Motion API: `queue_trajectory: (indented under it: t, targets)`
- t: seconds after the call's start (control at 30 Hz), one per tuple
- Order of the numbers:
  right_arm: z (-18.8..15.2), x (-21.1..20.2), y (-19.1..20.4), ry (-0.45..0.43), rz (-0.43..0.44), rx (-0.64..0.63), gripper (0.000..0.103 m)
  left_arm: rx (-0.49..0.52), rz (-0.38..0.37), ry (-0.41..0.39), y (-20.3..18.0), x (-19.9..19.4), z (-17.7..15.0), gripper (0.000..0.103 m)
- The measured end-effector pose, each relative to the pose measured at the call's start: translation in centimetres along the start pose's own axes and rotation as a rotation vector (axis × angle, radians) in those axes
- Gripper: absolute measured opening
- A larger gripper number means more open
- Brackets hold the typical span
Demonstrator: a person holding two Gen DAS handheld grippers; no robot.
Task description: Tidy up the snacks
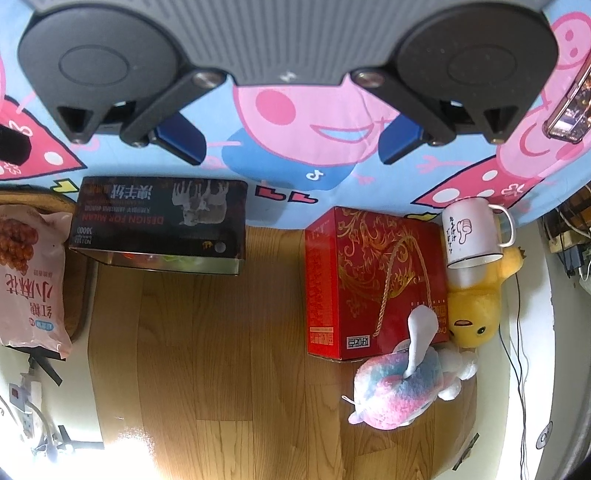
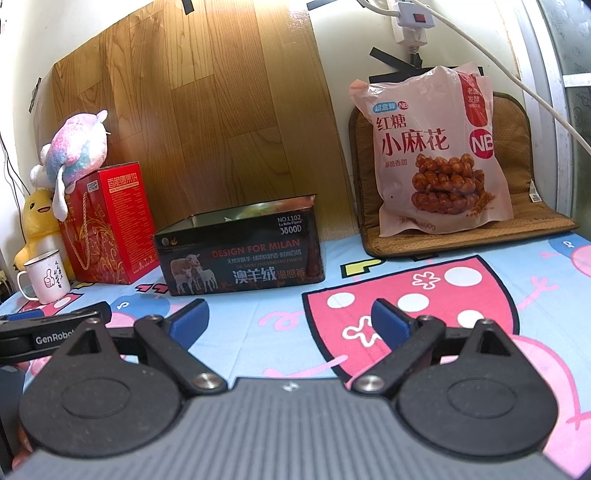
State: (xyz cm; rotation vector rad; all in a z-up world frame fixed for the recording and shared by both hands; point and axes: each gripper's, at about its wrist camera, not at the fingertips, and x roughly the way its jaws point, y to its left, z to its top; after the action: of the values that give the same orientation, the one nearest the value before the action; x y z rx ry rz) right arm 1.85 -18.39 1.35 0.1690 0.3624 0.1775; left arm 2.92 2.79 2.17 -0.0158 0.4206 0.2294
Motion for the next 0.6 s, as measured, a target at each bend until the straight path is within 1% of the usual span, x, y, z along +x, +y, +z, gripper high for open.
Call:
queue_trajectory:
  t: [0.27,0.6]
  targets:
    - [0.03,-0.02,-0.02,0.000,0.001,0.001,0.096,0.003,-0.005,0.020,-0.10,0.16,-0.04,0.103]
    - [-0.01,-0.02,-0.01,0.000,0.001,0.001,0.096,0.013,0.009,0.026,-0.34,0.02,-0.12,0.103]
